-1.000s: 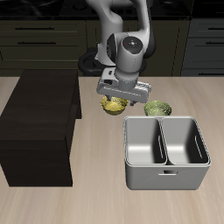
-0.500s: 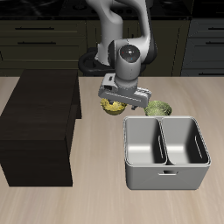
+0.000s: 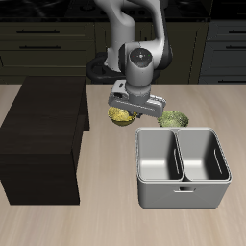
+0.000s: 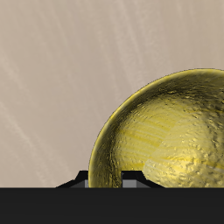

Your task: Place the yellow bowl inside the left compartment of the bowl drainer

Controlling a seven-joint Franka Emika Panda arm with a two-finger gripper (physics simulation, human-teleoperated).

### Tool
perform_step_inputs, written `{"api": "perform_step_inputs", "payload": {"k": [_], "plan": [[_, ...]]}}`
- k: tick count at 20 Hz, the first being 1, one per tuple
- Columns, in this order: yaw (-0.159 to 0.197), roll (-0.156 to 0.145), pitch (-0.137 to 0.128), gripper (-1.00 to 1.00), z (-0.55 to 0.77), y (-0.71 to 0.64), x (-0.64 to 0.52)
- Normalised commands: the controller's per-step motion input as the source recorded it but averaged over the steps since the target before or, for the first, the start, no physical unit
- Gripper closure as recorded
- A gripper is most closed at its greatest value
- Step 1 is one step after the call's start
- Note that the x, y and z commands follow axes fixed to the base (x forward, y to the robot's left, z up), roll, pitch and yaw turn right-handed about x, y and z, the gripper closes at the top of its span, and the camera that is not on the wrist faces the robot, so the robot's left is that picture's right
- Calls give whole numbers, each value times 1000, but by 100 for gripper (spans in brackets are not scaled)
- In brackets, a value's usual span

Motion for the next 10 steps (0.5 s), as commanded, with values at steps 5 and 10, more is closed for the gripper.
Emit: {"api": "perform_step_inputs", "payload": {"k": [5, 10], "plan": [[-6, 35, -33, 100, 136, 26, -89], [36, -2, -39, 100, 244, -1, 22]]}}
